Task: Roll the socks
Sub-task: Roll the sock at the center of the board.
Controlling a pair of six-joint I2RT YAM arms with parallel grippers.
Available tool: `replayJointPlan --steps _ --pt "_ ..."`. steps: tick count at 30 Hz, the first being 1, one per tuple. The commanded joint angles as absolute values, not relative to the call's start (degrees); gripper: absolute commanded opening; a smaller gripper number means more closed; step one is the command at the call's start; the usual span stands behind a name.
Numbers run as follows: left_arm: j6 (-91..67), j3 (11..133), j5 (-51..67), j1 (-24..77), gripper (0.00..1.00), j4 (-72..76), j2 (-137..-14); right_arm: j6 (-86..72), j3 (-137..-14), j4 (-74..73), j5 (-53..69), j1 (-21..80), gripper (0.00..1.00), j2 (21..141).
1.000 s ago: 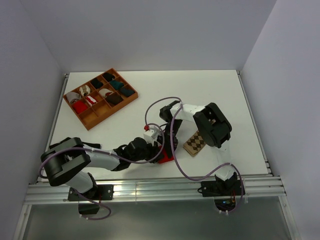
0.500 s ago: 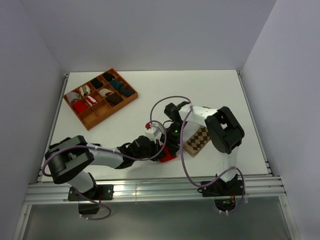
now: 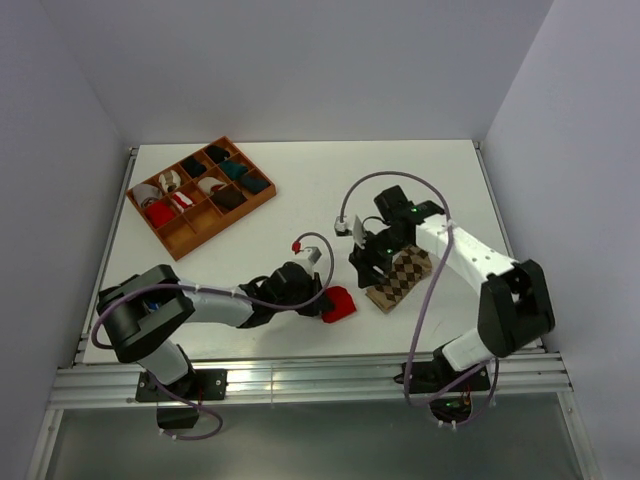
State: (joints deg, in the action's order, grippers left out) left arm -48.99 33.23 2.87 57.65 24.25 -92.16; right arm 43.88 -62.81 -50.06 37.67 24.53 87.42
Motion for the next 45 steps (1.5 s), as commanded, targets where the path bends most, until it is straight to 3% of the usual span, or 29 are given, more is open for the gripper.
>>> replayJointPlan --steps 1,11,16,32,45 --pt "-49.13 32.08 7.71 55.03 0.0 12.75 -94.22 46.05 -58.82 -46.51 36.57 23.38 0.62 79.66" --pt "-45.97 38.57 20.82 48.61 0.0 3.08 -98.78 48.25 -43.52 -35.08 29.54 27.24 0.65 58.55" --pt "-44.39 42.09 26.27 46.32 0.0 0.18 -103.35 47.55 -35.69 -26.64 20.84 37.07 0.65 54.76" --pt "-41.57 48.78 32.69 43.42 0.0 -6.15 -111.71 49.39 -29.1 -14.6 12.31 52.02 0.66 59.5" --pt "-38.76 52.99 36.91 41.13 0.0 -11.07 -114.87 50.89 -26.46 -7.83 7.03 56.25 0.65 67.58"
